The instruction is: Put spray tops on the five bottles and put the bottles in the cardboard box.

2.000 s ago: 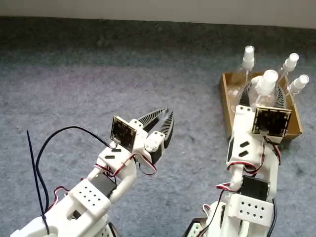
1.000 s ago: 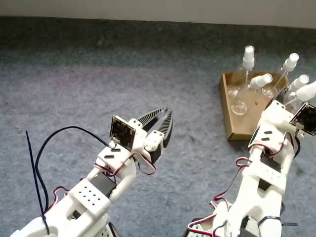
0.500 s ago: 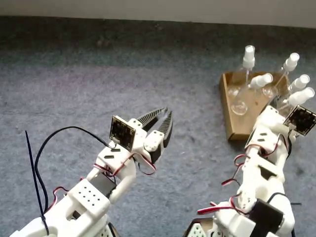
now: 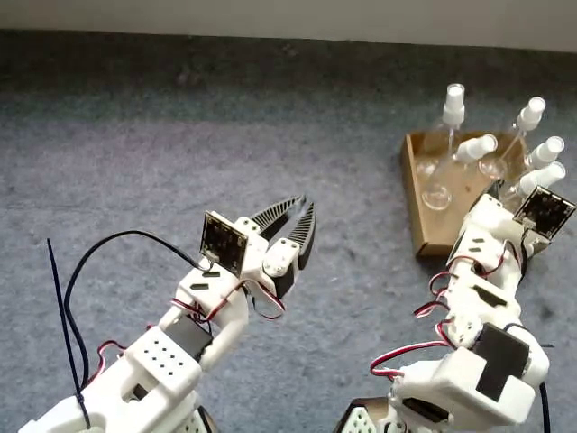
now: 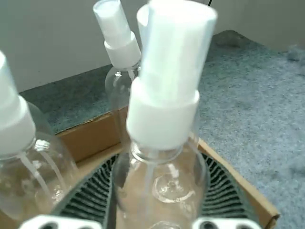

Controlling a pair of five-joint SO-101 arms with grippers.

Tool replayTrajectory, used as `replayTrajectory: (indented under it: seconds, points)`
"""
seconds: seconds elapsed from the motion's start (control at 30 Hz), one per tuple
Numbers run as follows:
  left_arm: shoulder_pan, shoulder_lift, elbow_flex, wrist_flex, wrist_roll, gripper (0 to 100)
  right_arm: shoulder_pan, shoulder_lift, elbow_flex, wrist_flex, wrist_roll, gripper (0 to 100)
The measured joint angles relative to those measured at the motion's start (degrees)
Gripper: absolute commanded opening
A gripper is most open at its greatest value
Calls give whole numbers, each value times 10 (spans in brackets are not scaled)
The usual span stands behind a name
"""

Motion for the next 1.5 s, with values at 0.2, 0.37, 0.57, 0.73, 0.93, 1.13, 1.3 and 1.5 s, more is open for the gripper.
replayTrajectory:
  seconds: [0.2,0.37,0.57,0.73,0.93,1.13,1.3,1.5]
  points:
    - [0,0,0,0,0,6,-4,21,-16,-2,29,116]
    - [0,0,0,0,0,6,-27,33,-16,-2,48,118]
    - [0,0,0,0,0,6,-27,33,-16,-2,48,164]
    - [0,0,0,0,0,6,-31,33,-16,-2,48,186]
    - [0,0,0,0,0,6,-31,33,-16,-2,48,238]
    - [0,0,0,0,0,6,-31,33,-16,-2,50,312]
    - [0,0,0,0,0,6,-39,33,-16,-2,52,317]
    - [0,0,0,0,0,6,-38,33,-16,-2,52,317]
